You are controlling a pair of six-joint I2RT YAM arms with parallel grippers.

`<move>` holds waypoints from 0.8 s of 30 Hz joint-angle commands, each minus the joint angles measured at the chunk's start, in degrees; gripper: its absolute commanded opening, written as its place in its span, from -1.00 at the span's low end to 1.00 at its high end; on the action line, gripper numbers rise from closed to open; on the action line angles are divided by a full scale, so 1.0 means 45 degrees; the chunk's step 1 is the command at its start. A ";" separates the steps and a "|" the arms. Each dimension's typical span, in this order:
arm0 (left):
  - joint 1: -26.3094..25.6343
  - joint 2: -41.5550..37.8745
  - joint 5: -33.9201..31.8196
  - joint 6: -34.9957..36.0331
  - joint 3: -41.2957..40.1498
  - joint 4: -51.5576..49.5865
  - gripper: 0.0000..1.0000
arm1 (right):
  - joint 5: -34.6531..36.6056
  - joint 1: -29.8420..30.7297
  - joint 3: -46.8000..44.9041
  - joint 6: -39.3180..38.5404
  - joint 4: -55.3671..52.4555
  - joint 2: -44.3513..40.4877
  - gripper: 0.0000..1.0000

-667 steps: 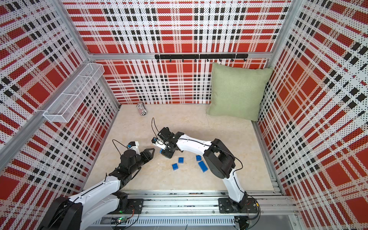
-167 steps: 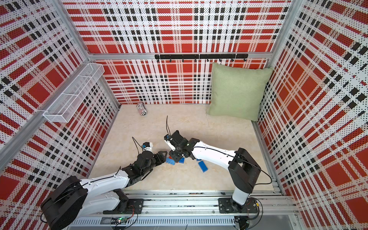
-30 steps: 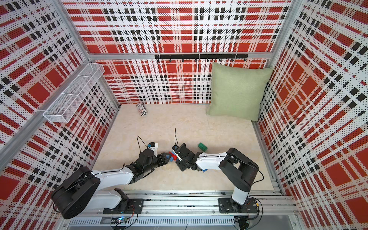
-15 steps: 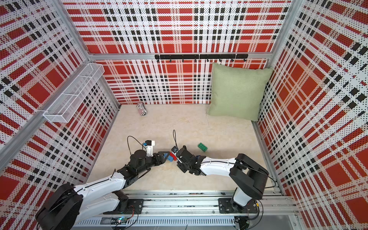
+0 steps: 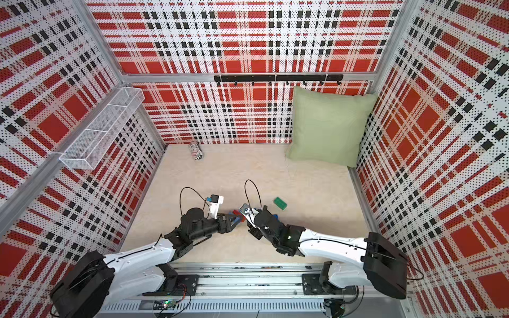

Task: Assemble a heart with lego
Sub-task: Pick up the lego brick from the center of the board.

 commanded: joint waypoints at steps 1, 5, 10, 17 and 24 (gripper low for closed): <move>-0.0204 0.0148 0.0636 0.0000 0.0494 0.1307 0.40 | 0.0334 0.0145 0.0089 -0.0372 0.0124 -0.0178 -0.33; -0.0331 0.0341 0.0873 -0.0078 0.0742 0.1817 0.36 | 0.0761 0.0447 0.0187 -0.0584 0.0177 -0.0190 -0.35; -0.0310 0.0921 0.1167 -0.0210 0.1128 0.2102 0.17 | 0.0880 0.0600 0.0138 -0.0635 0.0383 -0.0347 -0.35; -0.0487 0.1242 0.1552 -0.0292 0.0956 0.2626 0.02 | 0.1104 0.0624 0.0209 -0.0815 0.0733 -0.0341 -0.35; -0.0448 0.1467 0.1713 -0.0370 0.0909 0.3123 -0.37 | 0.1145 0.0619 0.0326 -0.0831 0.0729 -0.0227 -0.34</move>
